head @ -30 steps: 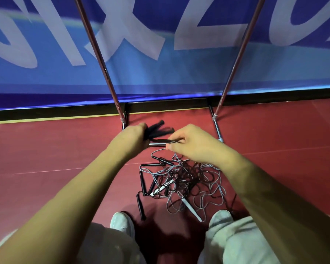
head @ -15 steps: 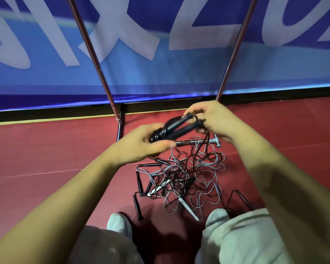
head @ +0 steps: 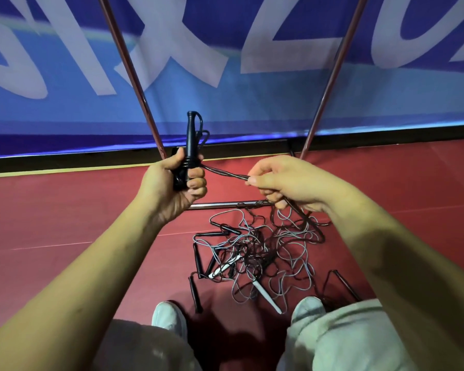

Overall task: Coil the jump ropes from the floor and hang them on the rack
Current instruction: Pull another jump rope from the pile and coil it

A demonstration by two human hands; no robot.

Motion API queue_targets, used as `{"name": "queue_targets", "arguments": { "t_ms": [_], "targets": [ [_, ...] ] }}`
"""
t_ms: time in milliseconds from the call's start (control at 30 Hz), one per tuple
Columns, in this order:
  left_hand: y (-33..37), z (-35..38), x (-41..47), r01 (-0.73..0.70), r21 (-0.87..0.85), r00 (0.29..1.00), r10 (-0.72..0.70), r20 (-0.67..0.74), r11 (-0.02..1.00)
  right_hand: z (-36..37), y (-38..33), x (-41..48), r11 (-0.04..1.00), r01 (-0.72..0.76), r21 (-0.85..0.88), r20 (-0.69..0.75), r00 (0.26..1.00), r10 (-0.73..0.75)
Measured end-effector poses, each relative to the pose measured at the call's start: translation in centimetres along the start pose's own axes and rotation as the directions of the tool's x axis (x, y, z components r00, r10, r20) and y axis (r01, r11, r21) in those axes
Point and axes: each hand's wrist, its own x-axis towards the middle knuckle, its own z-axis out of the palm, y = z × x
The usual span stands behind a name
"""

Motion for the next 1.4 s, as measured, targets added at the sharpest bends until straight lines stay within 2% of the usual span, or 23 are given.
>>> {"name": "queue_targets", "arguments": {
  "t_ms": [100,167,233,267,300,333,367,400,433,467,500,533,600,633,700,833,900,967,1067,1133,1300,1400],
  "targets": [
    [0.2,-0.3,0.1,0.034,0.029,0.997,-0.032,-0.074,0.999,-0.2,-0.3,-0.7,0.989,0.042,-0.143,0.035,0.999,-0.037],
    [0.3,-0.3,0.0,0.075,0.053,0.989,-0.068,-0.131,0.996,-0.1,-0.6,-0.9,0.994,0.033,-0.105,0.044,0.999,-0.028],
    [0.0,-0.4,0.0,0.109,0.118,0.981,-0.087,-0.176,0.987,-0.2,-1.2,-1.2,0.989,0.036,-0.145,0.016,0.999,-0.034],
    [-0.2,-0.3,0.0,0.110,0.212,0.979,-0.068,-0.193,0.971,-0.3,-1.5,-1.3,0.978,0.050,-0.201,0.004,0.999,-0.051],
    [-0.5,-0.3,0.1,0.092,0.391,0.978,-0.008,-0.210,0.916,-0.3,-1.8,-1.4,0.964,0.072,-0.255,0.001,0.997,-0.074],
    [-0.8,-0.4,0.1,0.065,0.623,0.974,0.085,-0.208,0.780,-0.3,-1.9,-1.5,0.946,0.096,-0.311,0.003,0.995,-0.100],
    [-1.1,-0.6,0.1,0.042,0.825,0.971,0.173,-0.168,0.564,-0.2,-2.1,-1.5,0.923,0.115,-0.367,0.004,0.993,-0.122],
    [-1.5,-0.7,0.2,0.025,0.945,0.971,0.218,-0.101,0.326,-0.1,-2.1,-1.5,0.900,0.129,-0.416,0.008,0.990,-0.139],
    [-1.8,-0.9,0.2,0.012,0.994,0.975,0.217,-0.036,0.111,0.2,-2.0,-1.4,0.881,0.143,-0.450,0.020,0.988,-0.150],
    [-2.3,-0.9,0.1,0.000,0.998,0.980,0.197,0.012,-0.060,0.5,-2.0,-1.2,0.869,0.154,-0.469,0.033,0.987,-0.158],
    [-2.7,-0.8,-0.1,-0.017,0.982,0.984,0.173,0.050,-0.187,0.8,-1.9,-1.1,0.864,0.162,-0.476,0.041,0.986,-0.162],
    [-3.0,-0.6,-0.2,-0.040,0.964,0.987,0.142,0.080,-0.264,0.9,-1.8,-1.0,0.859,0.171,-0.483,0.042,0.984,-0.172],
    [-3.6,-0.5,-0.3,-0.095,0.943,0.991,0.057,0.119,-0.320,1.0,-1.8,-0.8,0.837,0.194,-0.512,0.030,0.977,-0.209],
    [-3.8,-0.3,-0.4,-0.127,0.940,0.991,-0.008,0.132,-0.315,0.9,-1.8,-0.7,0.824,0.207,-0.528,0.019,0.972,-0.233],
    [-3.7,0.1,-0.9,-0.183,0.955,0.981,-0.111,0.161,-0.234,0.5,-1.7,-0.3,0.802,0.232,-0.550,-0.011,0.958,-0.285],
    [-3.3,0.7,-1.5,-0.305,0.950,0.943,-0.164,0.291,-0.069,0.1,-1.3,0.2,0.799,0.257,-0.544,-0.068,0.936,-0.347],
    [-3.1,0.8,-1.8,-0.369,0.922,0.902,-0.196,0.385,0.115,-0.4,-1.0,0.4,0.830,0.245,-0.502,-0.096,0.938,-0.334],
    [-2.7,1.0,-2.1,-0.371,0.850,0.881,-0.148,0.449,0.373,-1.1,-0.8,0.7,0.889,0.207,-0.409,-0.118,0.954,-0.276],
    [-2.2,1.1,-2.0,-0.293,0.630,0.910,0.007,0.416,0.720,-1.4,-0.5,0.9,0.938,0.146,-0.314,-0.118,0.975,-0.191],
    [-1.6,1.0,-1.7,-0.260,0.443,0.920,0.080,0.384,0.858,-0.9,-0.4,0.9,0.932,0.133,-0.338,-0.089,0.981,-0.172],
    [-0.5,0.6,-1.0,-0.171,0.153,0.964,0.133,0.229,0.973,-0.4,-0.1,0.9,0.956,0.134,-0.262,-0.013,0.990,-0.142],
    [-0.8,0.4,-0.7,-0.208,0.168,0.972,0.184,0.148,0.964,-0.4,0.5,0.7,0.952,0.114,-0.282,0.030,0.993,-0.111]
  ]
}}
